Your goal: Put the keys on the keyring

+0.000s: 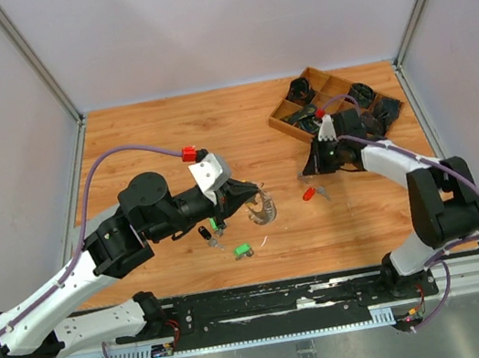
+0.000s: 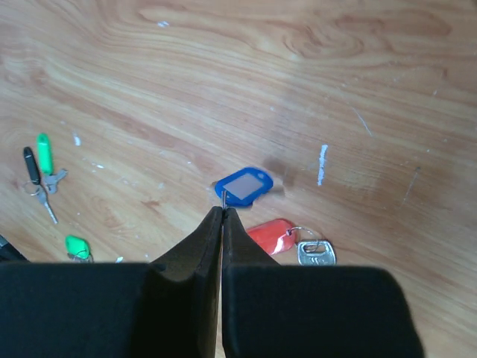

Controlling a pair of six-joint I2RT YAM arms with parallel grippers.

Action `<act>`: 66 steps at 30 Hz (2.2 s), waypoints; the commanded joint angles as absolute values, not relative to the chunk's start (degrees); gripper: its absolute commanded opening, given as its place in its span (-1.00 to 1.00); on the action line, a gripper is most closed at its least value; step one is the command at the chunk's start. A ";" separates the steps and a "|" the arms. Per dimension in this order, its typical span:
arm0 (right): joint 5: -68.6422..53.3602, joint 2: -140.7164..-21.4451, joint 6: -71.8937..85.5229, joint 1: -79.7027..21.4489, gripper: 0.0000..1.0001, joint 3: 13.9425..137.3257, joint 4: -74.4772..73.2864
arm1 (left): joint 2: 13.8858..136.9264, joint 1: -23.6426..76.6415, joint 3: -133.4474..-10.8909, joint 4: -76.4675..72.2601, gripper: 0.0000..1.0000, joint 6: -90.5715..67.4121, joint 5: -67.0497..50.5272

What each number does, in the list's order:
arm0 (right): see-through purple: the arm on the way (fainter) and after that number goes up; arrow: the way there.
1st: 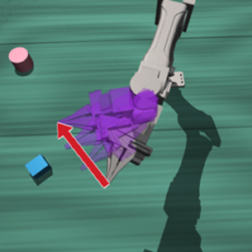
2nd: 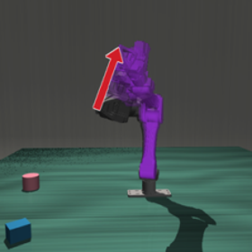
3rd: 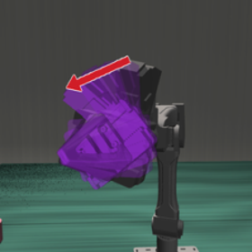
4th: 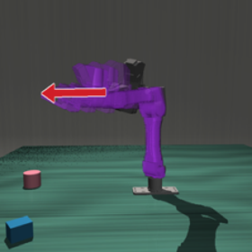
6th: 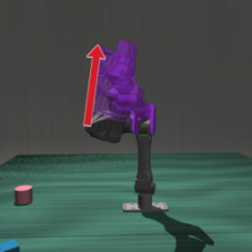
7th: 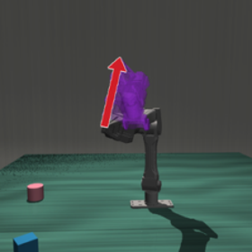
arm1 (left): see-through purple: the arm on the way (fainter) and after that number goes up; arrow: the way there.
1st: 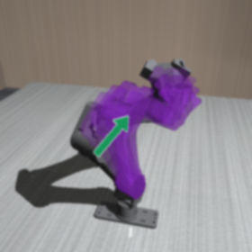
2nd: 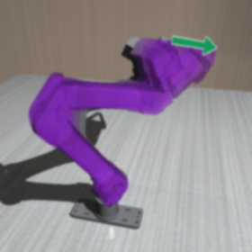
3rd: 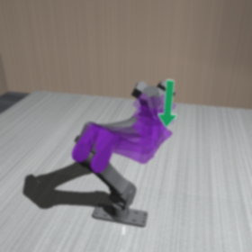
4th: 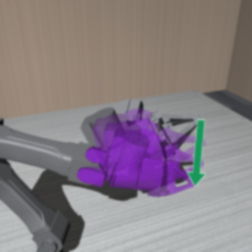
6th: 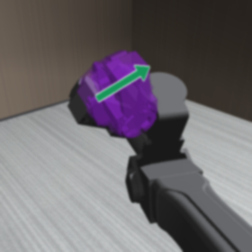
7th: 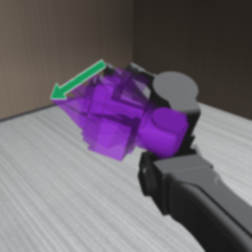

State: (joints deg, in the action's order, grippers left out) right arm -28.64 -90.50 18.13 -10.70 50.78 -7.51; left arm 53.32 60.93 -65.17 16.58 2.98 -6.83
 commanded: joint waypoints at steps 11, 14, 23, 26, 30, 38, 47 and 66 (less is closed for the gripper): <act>-34.44 -57.31 3.17 -11.99 -0.99 49.85 -13.20 | 52.20 61.26 -65.82 12.72 -0.99 4.20 -2.43; -36.00 -51.09 2.25 -12.54 -0.99 50.72 -13.17 | 53.05 61.25 -66.66 12.49 -0.99 5.37 -0.61; -41.39 -41.51 4.66 -13.57 -0.99 56.63 -16.79 | 54.05 62.56 -69.94 9.93 -0.99 12.65 2.42; -43.19 -40.69 3.44 -13.69 -0.99 60.53 -19.98 | 54.07 65.93 -70.93 9.17 -0.99 17.26 6.41; -48.39 -39.25 1.69 -14.59 -0.99 64.67 -21.33 | 55.95 74.26 -72.64 8.52 -0.99 25.59 15.04; -60.29 -36.75 -0.62 -14.75 -0.99 71.36 -21.62 | 58.36 85.63 -71.61 1.13 -0.99 38.33 27.69; -67.33 -36.76 -1.74 -14.73 -0.99 75.78 -24.39 | 60.39 91.35 -69.86 -6.06 -0.99 47.04 36.19; -64.19 -42.81 -6.03 -18.54 -0.99 81.49 -31.17 | 63.22 92.79 -70.35 -6.84 -0.99 47.78 38.31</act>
